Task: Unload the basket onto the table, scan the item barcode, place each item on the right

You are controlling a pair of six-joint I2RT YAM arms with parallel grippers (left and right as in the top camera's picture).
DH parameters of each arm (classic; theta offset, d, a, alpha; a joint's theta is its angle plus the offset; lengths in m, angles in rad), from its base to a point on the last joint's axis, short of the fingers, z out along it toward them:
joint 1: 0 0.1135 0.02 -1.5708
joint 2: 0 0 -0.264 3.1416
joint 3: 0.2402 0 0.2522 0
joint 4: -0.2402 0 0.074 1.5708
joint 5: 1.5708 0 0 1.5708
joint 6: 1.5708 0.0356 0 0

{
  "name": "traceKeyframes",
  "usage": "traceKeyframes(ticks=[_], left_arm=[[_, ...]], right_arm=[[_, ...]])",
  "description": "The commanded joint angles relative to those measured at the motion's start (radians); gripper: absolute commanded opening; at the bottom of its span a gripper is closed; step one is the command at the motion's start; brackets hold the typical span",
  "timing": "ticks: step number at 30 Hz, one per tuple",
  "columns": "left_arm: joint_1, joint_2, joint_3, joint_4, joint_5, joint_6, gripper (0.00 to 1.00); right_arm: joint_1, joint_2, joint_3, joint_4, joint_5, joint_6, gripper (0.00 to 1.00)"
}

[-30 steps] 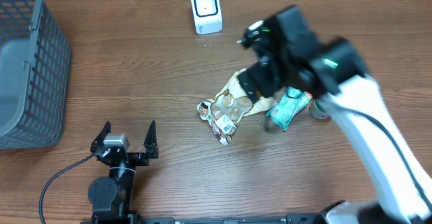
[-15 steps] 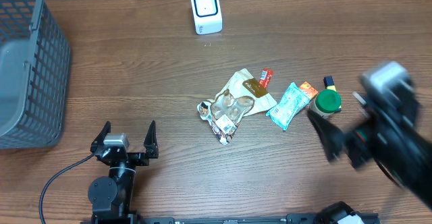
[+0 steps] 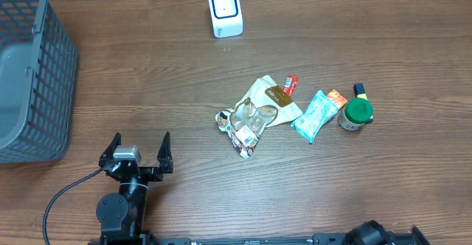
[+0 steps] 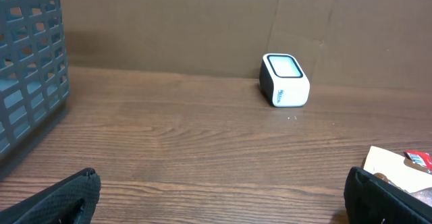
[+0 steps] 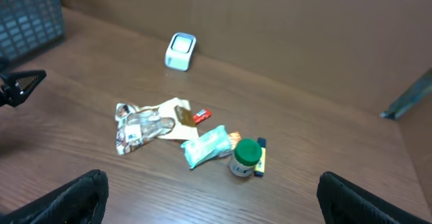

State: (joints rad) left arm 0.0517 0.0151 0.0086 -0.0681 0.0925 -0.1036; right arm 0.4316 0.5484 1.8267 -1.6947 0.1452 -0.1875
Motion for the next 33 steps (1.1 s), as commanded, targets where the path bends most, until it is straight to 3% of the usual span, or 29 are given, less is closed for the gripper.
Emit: traceKeyframes(ticks=[1,7,13,21,28,33], left_arm=[[-0.006,-0.011,-0.004,-0.003,-0.01,0.014,1.0],[-0.006,-0.011,-0.004,-0.003,-0.01,0.014,1.0],[-0.006,-0.011,-0.004,-0.003,-0.01,0.014,1.0],[-0.006,-0.011,-0.004,-0.003,-0.01,0.014,1.0],[-0.006,-0.011,-0.004,-0.003,-0.011,0.014,1.0],[-0.006,-0.011,-0.004,-0.003,-0.01,0.014,1.0]], right_arm=[[-0.013,-0.039,-0.008,0.001,0.053,-0.003,1.0],[-0.068,-0.087,-0.013,0.063,0.036,-0.002,1.0],[-0.132,-0.182,-0.181,0.387,0.034,-0.003,1.0],[-0.204,-0.37,-0.692,0.885,-0.09,0.003,1.0],[-0.246,-0.519,-1.252,1.596,-0.251,0.008,1.0],[-0.253,-0.545,-1.545,1.909,-0.251,0.172,1.0]])
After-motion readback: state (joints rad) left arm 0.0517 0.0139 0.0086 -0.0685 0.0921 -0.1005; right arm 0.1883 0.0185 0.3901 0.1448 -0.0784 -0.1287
